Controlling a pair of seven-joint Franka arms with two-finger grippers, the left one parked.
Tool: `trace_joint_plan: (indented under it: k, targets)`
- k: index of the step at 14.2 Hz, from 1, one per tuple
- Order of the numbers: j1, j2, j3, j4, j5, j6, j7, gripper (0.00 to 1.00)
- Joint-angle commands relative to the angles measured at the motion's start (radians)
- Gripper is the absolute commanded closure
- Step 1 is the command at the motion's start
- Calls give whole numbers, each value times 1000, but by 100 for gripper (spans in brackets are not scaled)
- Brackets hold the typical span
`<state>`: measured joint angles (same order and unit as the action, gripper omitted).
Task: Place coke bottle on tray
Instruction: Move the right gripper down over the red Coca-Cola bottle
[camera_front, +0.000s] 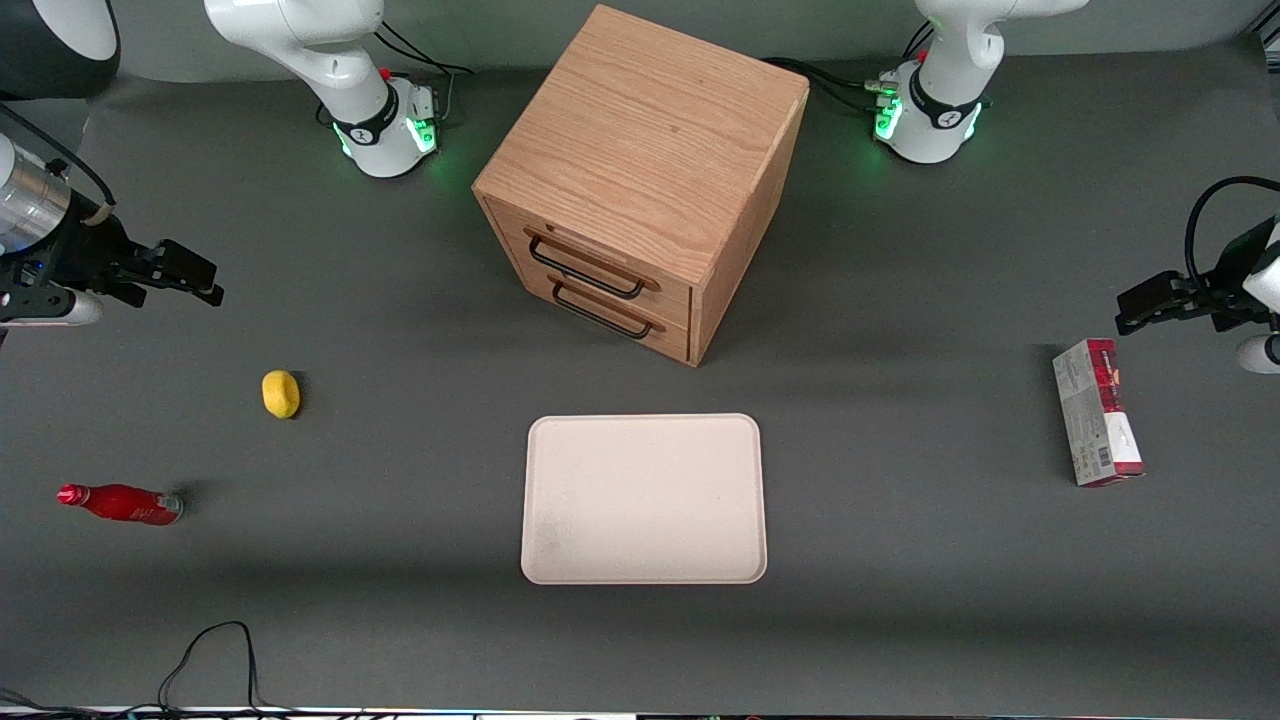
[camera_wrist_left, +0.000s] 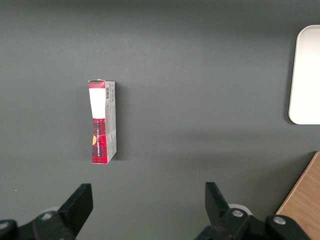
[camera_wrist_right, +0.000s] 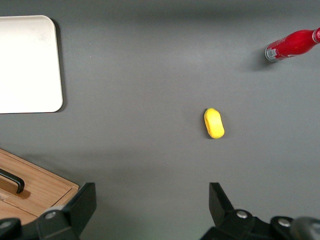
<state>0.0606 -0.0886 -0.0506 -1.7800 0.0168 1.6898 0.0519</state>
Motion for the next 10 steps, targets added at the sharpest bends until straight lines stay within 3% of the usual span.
trace_joint_plan:
  k: [1,6,8,10]
  targets:
    - [15,-30,-9,-27,5,10,22,0]
    - [4,-20,-14,-24,-11,10,22,0]
    - [4,19,-87,2,-67,21,-25,0]
    - [4,148,-144,149,-61,11,-99,0]
